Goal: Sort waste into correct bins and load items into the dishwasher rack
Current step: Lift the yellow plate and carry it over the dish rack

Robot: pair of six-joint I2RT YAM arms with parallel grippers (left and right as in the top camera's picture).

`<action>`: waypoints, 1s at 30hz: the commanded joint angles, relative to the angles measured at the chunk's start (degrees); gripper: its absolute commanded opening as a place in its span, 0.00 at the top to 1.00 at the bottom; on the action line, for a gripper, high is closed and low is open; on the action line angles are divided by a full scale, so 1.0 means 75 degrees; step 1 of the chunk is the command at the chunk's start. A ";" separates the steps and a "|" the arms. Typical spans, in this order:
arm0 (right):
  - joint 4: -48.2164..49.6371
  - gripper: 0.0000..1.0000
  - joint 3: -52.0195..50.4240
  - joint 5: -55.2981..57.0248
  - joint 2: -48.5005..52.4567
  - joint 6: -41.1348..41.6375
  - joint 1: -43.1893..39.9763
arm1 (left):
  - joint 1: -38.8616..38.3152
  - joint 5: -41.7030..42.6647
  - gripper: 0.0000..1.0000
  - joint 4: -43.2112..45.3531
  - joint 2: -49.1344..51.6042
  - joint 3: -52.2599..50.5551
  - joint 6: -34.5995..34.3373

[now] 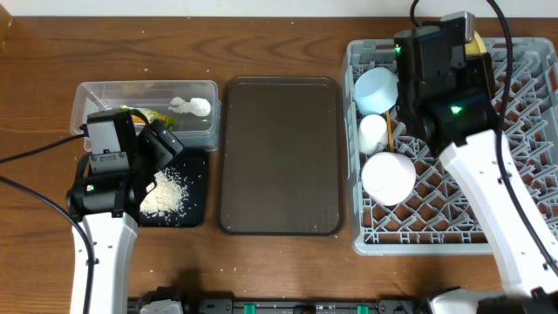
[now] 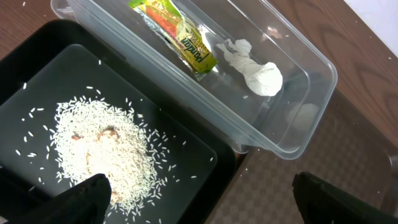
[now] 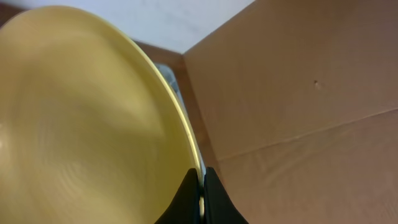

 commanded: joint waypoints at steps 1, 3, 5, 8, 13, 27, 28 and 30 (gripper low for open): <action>-0.0201 0.99 0.0003 -0.0047 0.0321 0.0434 -0.0140 | 0.0023 -0.0093 0.04 -0.0020 0.0009 0.0082 -0.0064; -0.0431 0.99 0.0003 -0.0047 0.0487 0.0659 -0.0210 | 0.0023 -0.0093 0.04 -0.0017 0.0009 0.0082 -0.0064; -0.0647 0.99 0.0003 -0.0047 0.0670 0.0854 -0.0233 | 0.0023 -0.0093 0.04 -0.0020 0.0009 0.0082 -0.0064; -0.0816 0.99 0.0003 -0.0050 0.0903 0.0988 -0.0239 | 0.0023 -0.0093 0.04 -0.0020 0.0009 0.0082 -0.0064; -0.0915 0.99 0.0003 -0.0050 0.1239 0.0988 -0.0239 | 0.0023 -0.0093 0.04 -0.0020 0.0009 0.0082 -0.0064; -0.1003 0.99 -0.0015 -0.1204 0.1632 0.1355 -0.0306 | 0.0023 -0.0093 0.04 -0.0017 0.0009 0.0082 -0.0064; -0.0997 0.99 -0.0017 -0.1262 0.1632 0.1355 -0.0329 | 0.0023 -0.0093 0.04 -0.0020 0.0009 0.0082 -0.0064; -0.1008 0.99 -0.0041 -0.1393 0.1632 0.1355 -0.0361 | 0.0023 -0.0093 0.04 -0.0020 0.0009 0.0082 -0.0064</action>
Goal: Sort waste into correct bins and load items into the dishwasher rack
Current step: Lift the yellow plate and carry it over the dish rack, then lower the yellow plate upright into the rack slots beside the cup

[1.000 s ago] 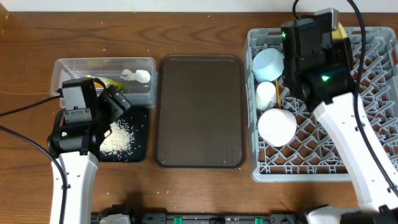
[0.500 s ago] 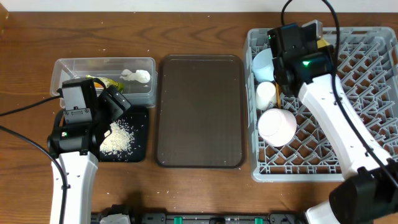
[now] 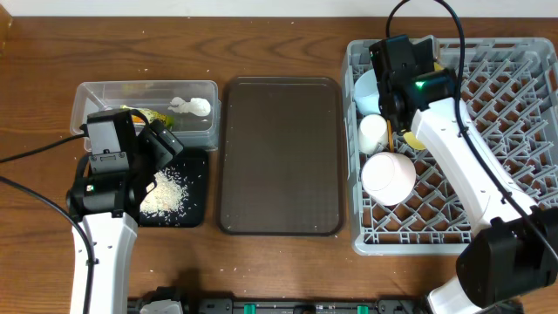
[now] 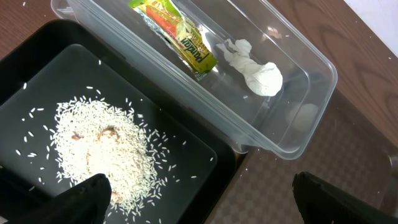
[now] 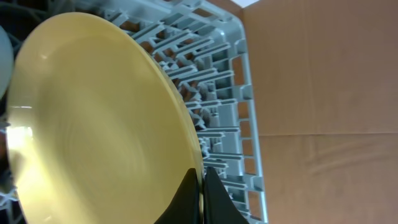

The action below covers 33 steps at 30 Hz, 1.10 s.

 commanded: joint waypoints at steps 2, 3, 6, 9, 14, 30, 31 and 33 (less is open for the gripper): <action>-0.0026 0.99 -0.0035 -0.0280 0.0047 0.0280 -0.0216 | 0.0023 -0.0093 0.04 -0.0020 0.0009 0.0082 -0.0064; -0.0023 0.99 -0.0038 -0.0323 0.0047 0.0280 -0.0239 | 0.0023 -0.0093 0.04 -0.0017 0.0009 0.0082 -0.0064; -0.0023 0.99 -0.0038 -0.0504 0.0047 0.0283 -0.0227 | 0.0023 -0.0093 0.04 -0.0020 0.0009 0.0082 -0.0064; 0.0061 0.98 -0.0044 -0.0825 0.0047 0.0283 -0.0256 | 0.0023 -0.0093 0.04 -0.0017 0.0009 0.0082 -0.0064; 0.0079 0.96 -0.0044 -0.1218 0.0047 0.0283 -0.0294 | 0.0023 -0.0093 0.04 -0.0020 0.0009 0.0082 -0.0064; 0.0326 0.74 -0.0047 -0.2317 0.0047 0.0283 -0.0411 | 0.0023 -0.0093 0.04 -0.0020 0.0009 0.0082 -0.0064; 0.0329 0.73 -0.0047 -0.2413 0.0047 0.0283 -0.0423 | 0.0023 -0.0093 0.04 -0.0020 0.0009 0.0082 -0.0064; 0.0405 0.70 -0.0047 -0.2550 0.0047 0.0280 -0.0449 | 0.0023 -0.0093 0.04 -0.0020 0.0009 0.0082 -0.0064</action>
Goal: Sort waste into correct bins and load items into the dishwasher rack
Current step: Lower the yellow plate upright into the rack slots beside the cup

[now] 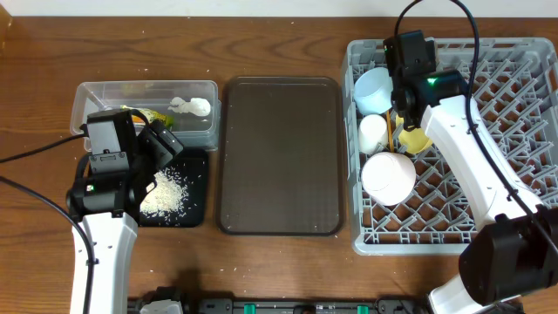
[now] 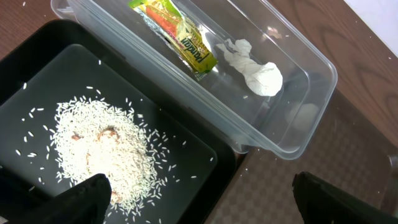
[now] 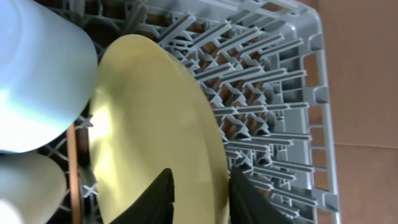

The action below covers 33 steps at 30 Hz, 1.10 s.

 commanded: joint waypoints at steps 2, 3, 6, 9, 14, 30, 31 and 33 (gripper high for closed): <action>0.0140 0.70 -0.0023 -0.0399 0.0038 0.0079 -0.0082 | 0.0023 -0.0093 0.04 -0.0020 0.0009 0.0082 -0.0064; 0.0166 0.69 -0.0023 -0.0399 0.0038 0.0079 -0.0082 | 0.0023 -0.0093 0.04 -0.0020 0.0009 0.0082 -0.0064; 0.0283 0.66 -0.0020 -0.0391 0.0038 0.0073 -0.0082 | 0.0023 -0.0093 0.04 -0.0020 0.0009 0.0082 -0.0064; 0.0472 0.64 -0.0017 -0.0385 0.0035 0.0026 -0.0082 | 0.0023 -0.0093 0.04 -0.0017 0.0009 0.0082 -0.0064; 0.0656 0.58 0.0009 -0.0356 -0.0070 0.0015 -0.0067 | 0.0023 -0.0093 0.04 -0.0020 0.0009 0.0082 -0.0064; 0.2314 0.35 0.0009 -0.5027 -0.0603 0.0020 -0.0067 | 0.0023 -0.0093 0.04 -0.0017 0.0009 0.0082 -0.0064; 0.2416 0.33 0.0009 -0.5348 -0.0603 0.0023 -0.0067 | 0.0023 -0.0093 0.04 -0.0020 0.0009 0.0082 -0.0064; 0.2541 0.20 0.0009 -0.5974 -0.0603 0.0023 -0.0067 | 0.0023 -0.0093 0.04 -0.0020 0.0009 0.0082 -0.0064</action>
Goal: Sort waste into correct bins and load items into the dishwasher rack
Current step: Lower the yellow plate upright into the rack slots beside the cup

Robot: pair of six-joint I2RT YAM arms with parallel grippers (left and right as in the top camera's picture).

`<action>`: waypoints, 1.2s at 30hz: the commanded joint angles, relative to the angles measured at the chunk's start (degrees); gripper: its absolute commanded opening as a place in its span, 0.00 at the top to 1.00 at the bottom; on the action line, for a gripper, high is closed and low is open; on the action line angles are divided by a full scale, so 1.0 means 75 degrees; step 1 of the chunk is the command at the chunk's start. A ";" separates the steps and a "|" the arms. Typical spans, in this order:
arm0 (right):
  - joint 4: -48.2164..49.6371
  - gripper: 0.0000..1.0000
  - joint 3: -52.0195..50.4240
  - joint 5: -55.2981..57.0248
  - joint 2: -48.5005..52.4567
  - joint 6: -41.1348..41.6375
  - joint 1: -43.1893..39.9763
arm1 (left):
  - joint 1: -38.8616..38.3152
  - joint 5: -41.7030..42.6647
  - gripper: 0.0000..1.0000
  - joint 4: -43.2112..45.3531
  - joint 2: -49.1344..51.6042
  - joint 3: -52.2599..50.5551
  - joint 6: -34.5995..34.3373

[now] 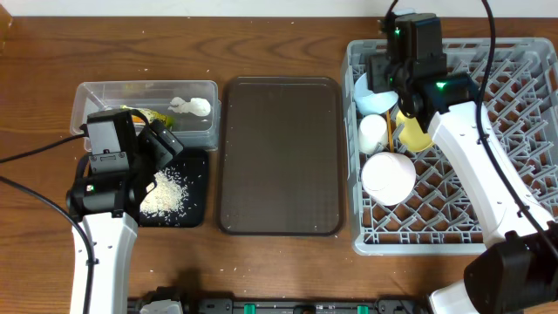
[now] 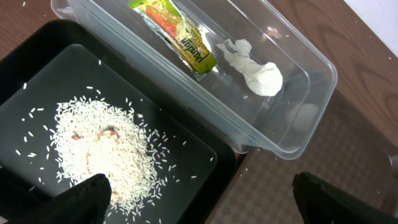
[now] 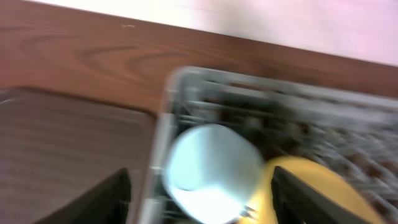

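Note:
The yellow plate [image 1: 415, 131] stands on edge in the grey dishwasher rack [image 1: 514, 235], next to a light-blue cup [image 1: 373, 92], a white cup [image 1: 373, 131] and a white bowl [image 1: 388, 177]. My right gripper [image 1: 391, 80] hangs open above the rack's back left corner and holds nothing. The blurred right wrist view has the blue cup [image 3: 211, 171] and the plate [image 3: 311, 186] below the gripper [image 3: 200, 186]. My left gripper [image 2: 199, 205] is open over the black bin [image 2: 205, 140] of rice [image 2: 102, 149], empty.
A clear bin [image 1: 96, 94] at the back left holds a green wrapper [image 2: 180, 37] and a white crumpled tissue [image 2: 255, 71]. A brown tray [image 1: 279, 157] lies between the bins and the rack. The rack's right part shows bare tines.
My right gripper, then with its fingers slightly apart round the plate's rim, is now wide open and higher, off the plate. The plate stays standing in the rack. The left arm is unchanged.
My right gripper was shut on the yellow plate above the rack's back. Then it held the plate down among the tines beside the cups. Then its fingers stood apart round the rim, and now it is clear. The left arm never moved.

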 commanded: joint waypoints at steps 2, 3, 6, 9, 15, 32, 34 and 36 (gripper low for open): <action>0.0055 0.09 0.0015 -0.1830 -0.0143 0.0012 -0.0070 | 0.0023 -0.0096 0.04 -0.0020 0.0009 0.0082 -0.0064; 0.0023 0.02 0.0015 -0.1865 -0.0143 0.0015 -0.0070 | 0.0023 -0.0096 0.04 -0.0020 0.0009 0.0082 -0.0064; -0.0140 0.01 0.0015 -0.1880 -0.0143 0.0012 -0.0070 | 0.0023 -0.0096 0.04 -0.0020 0.0009 0.0082 -0.0064; -0.0227 0.01 0.0015 -0.1880 -0.0143 0.0009 -0.0070 | 0.0023 -0.0096 0.04 -0.0017 0.0009 0.0082 -0.0064; -0.0230 0.01 0.0012 -0.1880 -0.0143 0.0009 -0.0073 | 0.0023 -0.0096 0.04 -0.0020 0.0009 0.0082 -0.0064; -0.0233 0.01 0.0012 -0.1880 -0.0143 0.0012 -0.0070 | 0.0023 -0.0096 0.04 -0.0020 0.0009 0.0082 -0.0064; -0.0233 0.01 0.0012 -0.1880 -0.0143 0.0012 -0.0070 | 0.0023 -0.0096 0.04 -0.0020 0.0009 0.0082 -0.0064; -0.0233 0.01 0.0012 -0.1880 -0.0143 0.0012 -0.0070 | 0.0023 -0.0096 0.04 -0.0020 0.0009 0.0082 -0.0064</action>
